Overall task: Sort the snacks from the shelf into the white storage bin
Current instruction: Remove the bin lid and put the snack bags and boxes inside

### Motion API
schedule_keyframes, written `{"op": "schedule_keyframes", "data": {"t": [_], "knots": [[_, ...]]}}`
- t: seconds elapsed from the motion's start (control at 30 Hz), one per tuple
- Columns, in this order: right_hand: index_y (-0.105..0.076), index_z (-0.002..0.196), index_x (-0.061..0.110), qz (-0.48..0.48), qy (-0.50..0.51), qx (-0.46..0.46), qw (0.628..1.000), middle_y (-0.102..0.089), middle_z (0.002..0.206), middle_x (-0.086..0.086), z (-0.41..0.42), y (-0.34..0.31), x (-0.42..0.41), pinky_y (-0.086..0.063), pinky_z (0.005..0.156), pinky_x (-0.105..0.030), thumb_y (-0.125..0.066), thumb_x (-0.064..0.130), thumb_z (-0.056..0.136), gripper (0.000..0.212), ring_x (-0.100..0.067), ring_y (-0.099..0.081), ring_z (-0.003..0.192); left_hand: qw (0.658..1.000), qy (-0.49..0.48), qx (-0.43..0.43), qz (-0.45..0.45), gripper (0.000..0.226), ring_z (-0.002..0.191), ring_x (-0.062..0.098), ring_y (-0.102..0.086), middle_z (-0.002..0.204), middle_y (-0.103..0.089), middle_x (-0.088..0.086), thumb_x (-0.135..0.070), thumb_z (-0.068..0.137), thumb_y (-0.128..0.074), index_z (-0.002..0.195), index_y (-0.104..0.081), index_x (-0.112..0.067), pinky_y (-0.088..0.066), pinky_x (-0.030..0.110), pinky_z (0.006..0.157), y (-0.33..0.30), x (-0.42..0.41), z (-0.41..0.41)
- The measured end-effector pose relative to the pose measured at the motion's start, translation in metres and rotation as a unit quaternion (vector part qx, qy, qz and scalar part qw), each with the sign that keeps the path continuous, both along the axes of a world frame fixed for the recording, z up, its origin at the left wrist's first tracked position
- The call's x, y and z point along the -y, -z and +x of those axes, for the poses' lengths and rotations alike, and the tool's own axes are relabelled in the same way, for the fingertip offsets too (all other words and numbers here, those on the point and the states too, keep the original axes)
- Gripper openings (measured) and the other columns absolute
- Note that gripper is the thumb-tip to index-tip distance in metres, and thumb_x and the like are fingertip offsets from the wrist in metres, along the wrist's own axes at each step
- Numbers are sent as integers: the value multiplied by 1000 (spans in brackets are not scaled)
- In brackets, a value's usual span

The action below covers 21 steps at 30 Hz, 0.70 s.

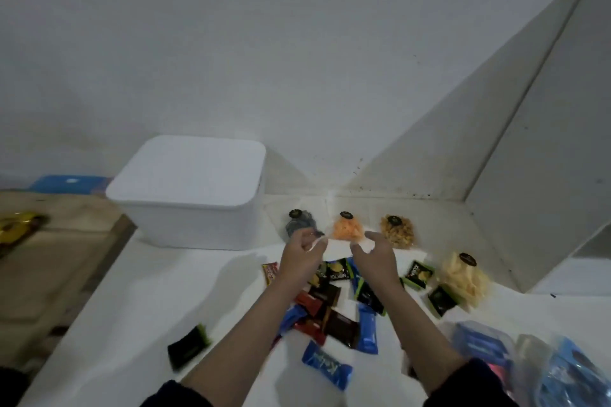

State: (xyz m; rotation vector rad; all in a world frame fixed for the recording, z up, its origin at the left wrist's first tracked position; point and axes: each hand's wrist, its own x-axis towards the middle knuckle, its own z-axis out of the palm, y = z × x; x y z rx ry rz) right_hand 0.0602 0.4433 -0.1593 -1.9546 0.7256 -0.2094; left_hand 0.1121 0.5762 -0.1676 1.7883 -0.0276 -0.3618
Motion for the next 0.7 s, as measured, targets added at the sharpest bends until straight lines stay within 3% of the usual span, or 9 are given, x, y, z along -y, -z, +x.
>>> {"op": "schedule_keyframes", "data": {"t": [0.1, 0.2, 0.3, 0.33, 0.43, 0.53, 0.7], "knots": [[-51, 129, 7, 5, -42, -3, 999, -49, 133, -10, 22, -15, -52, -46, 98, -38, -58, 25, 91, 43, -24, -52, 117, 997, -75, 8, -7, 36, 104, 18, -56, 118, -60, 7, -25, 89, -61, 122, -52, -13, -46, 26, 86, -10, -66, 14], [-56, 112, 6, 17, -80, 11, 997, -57, 106, -9, 49, -27, -99, -51, 77, -33, -58, 17, 90, 24, -16, -56, 88, 991, -130, 20, -1, 34, 106, 20, -58, 116, -61, 8, -26, 88, -63, 118, -53, -13, -47, 30, 91, -16, -130, 32], [-50, 130, 6, 28, -89, 14, 995, -53, 131, -13, 82, -33, -139, -43, 93, -29, -61, 24, 89, 46, -26, -53, 115, 983, -182, 37, 10, 35, 108, 22, -57, 118, -60, 10, -25, 88, -63, 118, -53, -10, -45, 29, 91, -23, -190, 54], [-47, 134, 6, 31, -87, 8, 996, -50, 136, -11, 93, -37, -152, -38, 91, -26, -60, 25, 89, 50, -26, -50, 121, 980, -194, 43, 19, 36, 110, 22, -56, 119, -59, 9, -25, 88, -63, 119, -53, -9, -44, 28, 91, -25, -208, 63], [-41, 137, 4, 27, -80, -2, 996, -48, 135, -10, 129, -44, -178, -38, 86, -25, -60, 27, 89, 56, -24, -50, 114, 968, -230, 67, 67, 42, 115, 24, -54, 123, -55, 9, -27, 86, -66, 120, -53, -8, -44, 31, 93, -31, -258, 94], [-40, 132, 0, -37, -59, -21, 997, -44, 135, -19, 161, -44, -191, -44, 97, -42, -61, 31, 86, 60, -35, -47, 121, 950, -258, 101, 143, 50, 117, 29, -51, 124, -52, 13, -33, 83, -67, 123, -50, -8, -43, 34, 92, -38, -290, 129], [-33, 133, -3, -53, -26, -82, 995, -37, 138, -21, 206, -43, -195, -37, 102, -44, -60, 37, 87, 67, -38, -41, 127, 927, -233, 105, 274, 76, 127, 36, -38, 136, -43, 19, -51, 81, -63, 136, -39, -4, -37, 44, 101, -45, -310, 188]]}}
